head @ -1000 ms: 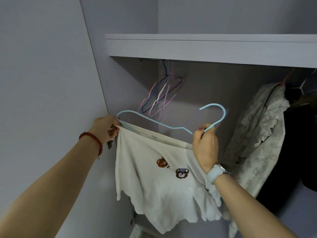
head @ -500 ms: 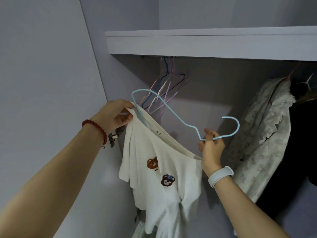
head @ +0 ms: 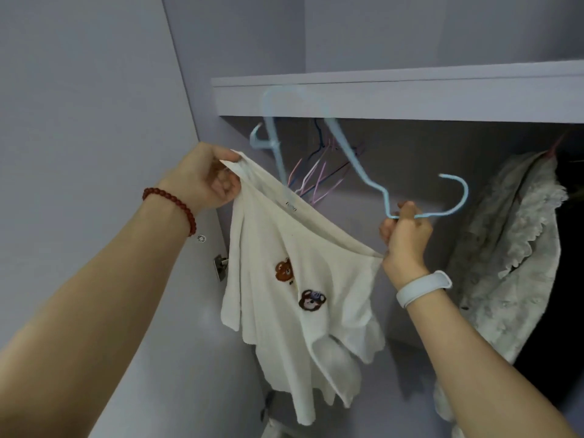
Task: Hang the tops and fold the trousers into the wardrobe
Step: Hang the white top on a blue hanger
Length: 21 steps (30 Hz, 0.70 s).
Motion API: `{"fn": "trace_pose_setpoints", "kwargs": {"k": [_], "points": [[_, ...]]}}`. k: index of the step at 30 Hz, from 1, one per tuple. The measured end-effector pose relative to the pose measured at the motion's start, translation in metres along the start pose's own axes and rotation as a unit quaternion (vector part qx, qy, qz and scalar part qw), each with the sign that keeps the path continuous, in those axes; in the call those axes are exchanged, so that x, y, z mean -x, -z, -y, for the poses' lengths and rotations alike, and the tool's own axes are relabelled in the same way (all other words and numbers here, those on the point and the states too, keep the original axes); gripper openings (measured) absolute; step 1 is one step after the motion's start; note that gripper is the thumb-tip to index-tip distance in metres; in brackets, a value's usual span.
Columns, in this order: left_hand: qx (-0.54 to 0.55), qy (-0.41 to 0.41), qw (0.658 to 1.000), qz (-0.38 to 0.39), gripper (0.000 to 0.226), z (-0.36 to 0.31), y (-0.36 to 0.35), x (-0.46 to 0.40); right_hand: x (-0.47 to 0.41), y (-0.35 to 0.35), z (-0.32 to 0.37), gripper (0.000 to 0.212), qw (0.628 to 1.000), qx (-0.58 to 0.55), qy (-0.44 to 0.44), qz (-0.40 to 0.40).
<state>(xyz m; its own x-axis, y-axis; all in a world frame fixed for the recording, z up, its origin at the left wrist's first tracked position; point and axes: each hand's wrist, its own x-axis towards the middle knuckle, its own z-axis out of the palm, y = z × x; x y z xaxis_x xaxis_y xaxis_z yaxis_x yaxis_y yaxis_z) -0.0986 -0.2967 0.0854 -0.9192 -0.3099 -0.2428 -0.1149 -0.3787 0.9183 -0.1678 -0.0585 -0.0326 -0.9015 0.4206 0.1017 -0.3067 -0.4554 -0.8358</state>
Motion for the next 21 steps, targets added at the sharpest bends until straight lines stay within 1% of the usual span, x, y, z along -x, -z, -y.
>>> {"fn": "trace_pose_setpoints", "kwargs": {"k": [2,5,7,10,12,14,17,19,21], "points": [[0.008,0.008,1.000,-0.007,0.020,0.003,0.003,-0.004,-0.006,0.001,0.006,0.031,0.999,-0.047,-0.011,-0.007],[-0.049,-0.021,0.999,0.002,0.017,0.012,-0.007,-0.010,-0.003,0.004,0.005,0.031,0.999,-0.003,0.037,0.016],[-0.072,-0.043,0.996,0.011,0.018,0.016,-0.018,-0.010,0.003,0.001,0.004,0.030,0.998,0.000,0.052,0.028],[-0.041,-0.037,0.998,0.044,0.021,0.016,-0.027,-0.004,-0.002,-0.008,0.013,0.029,0.997,-0.002,0.076,0.031],[-0.001,-0.024,0.998,0.065,0.022,0.013,-0.025,-0.001,-0.005,-0.008,0.011,0.029,0.995,0.027,0.088,0.031],[0.032,-0.022,0.997,0.069,0.025,0.008,-0.024,0.000,-0.002,-0.001,-0.006,0.029,0.993,0.066,0.091,0.028],[0.068,-0.035,0.997,0.034,0.025,0.004,-0.020,-0.006,0.010,0.018,-0.037,0.028,0.994,0.092,0.055,0.026],[0.011,-0.081,0.996,-0.027,0.024,0.003,-0.014,-0.011,0.012,0.025,-0.040,0.028,0.988,0.125,0.081,0.040],[-0.082,-0.127,0.983,-0.102,0.022,0.005,-0.002,-0.016,0.009,0.024,-0.029,0.029,0.973,0.168,0.145,0.063]]}}
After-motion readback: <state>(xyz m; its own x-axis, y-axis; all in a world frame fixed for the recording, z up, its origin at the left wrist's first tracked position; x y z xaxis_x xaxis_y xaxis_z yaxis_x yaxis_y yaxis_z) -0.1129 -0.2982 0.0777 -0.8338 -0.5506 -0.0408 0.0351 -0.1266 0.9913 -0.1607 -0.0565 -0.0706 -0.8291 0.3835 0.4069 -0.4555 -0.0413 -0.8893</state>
